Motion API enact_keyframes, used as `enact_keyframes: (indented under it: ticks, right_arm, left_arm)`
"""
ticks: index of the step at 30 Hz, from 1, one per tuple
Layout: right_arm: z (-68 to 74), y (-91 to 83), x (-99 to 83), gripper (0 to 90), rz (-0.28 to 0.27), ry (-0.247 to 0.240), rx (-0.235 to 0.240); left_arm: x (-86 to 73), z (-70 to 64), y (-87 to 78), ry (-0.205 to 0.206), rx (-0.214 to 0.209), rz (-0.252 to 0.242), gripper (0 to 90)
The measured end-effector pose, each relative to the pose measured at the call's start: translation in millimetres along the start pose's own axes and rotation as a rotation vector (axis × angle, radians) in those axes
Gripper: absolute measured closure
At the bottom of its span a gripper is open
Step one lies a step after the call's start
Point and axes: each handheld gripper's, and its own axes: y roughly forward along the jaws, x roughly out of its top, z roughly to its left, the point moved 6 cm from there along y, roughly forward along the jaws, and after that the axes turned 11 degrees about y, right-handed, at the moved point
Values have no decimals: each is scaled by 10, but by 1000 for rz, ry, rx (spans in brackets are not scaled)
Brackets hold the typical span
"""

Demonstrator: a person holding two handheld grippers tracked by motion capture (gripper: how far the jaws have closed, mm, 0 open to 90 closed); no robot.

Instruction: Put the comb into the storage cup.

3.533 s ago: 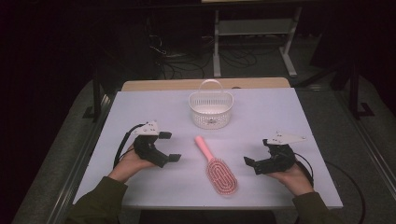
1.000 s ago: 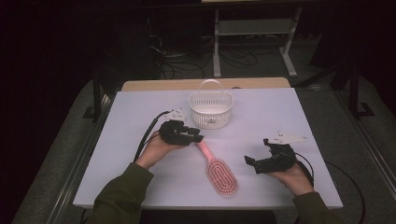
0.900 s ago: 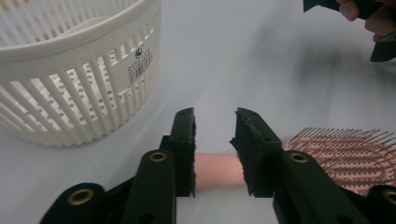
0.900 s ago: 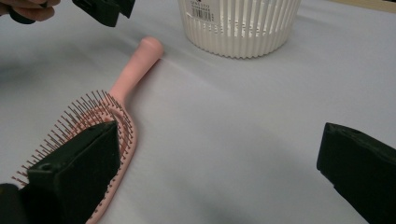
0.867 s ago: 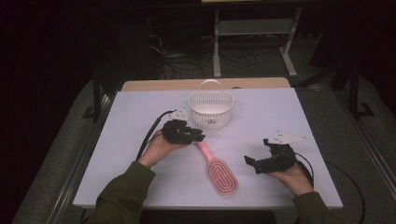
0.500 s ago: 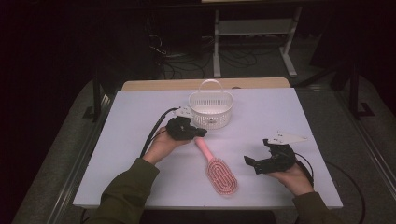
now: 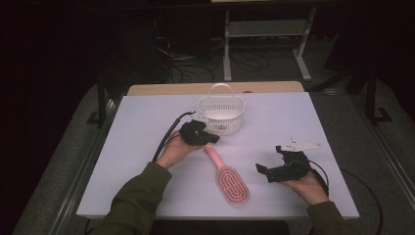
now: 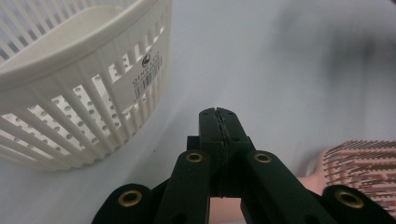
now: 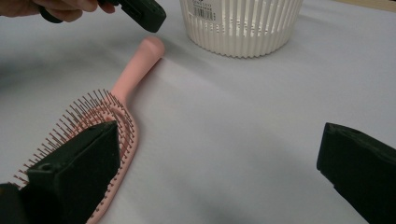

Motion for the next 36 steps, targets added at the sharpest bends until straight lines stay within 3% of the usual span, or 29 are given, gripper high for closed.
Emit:
enact_keyframes:
  ticks: [12, 22, 36]
  right_arm:
    - [-3, -3, -3, 0, 2, 4, 1]
    - [-1, 5, -6, 0, 5, 1, 2]
    - [1, 7, -13, 0, 8, 2, 4]
  left_arm:
    - [-63, 74, 158, -11, 10, 70, 900]
    - [-95, 75, 229, 14, 31, 134, 900]
    - [-179, 96, 187, 28, 37, 172, 900]
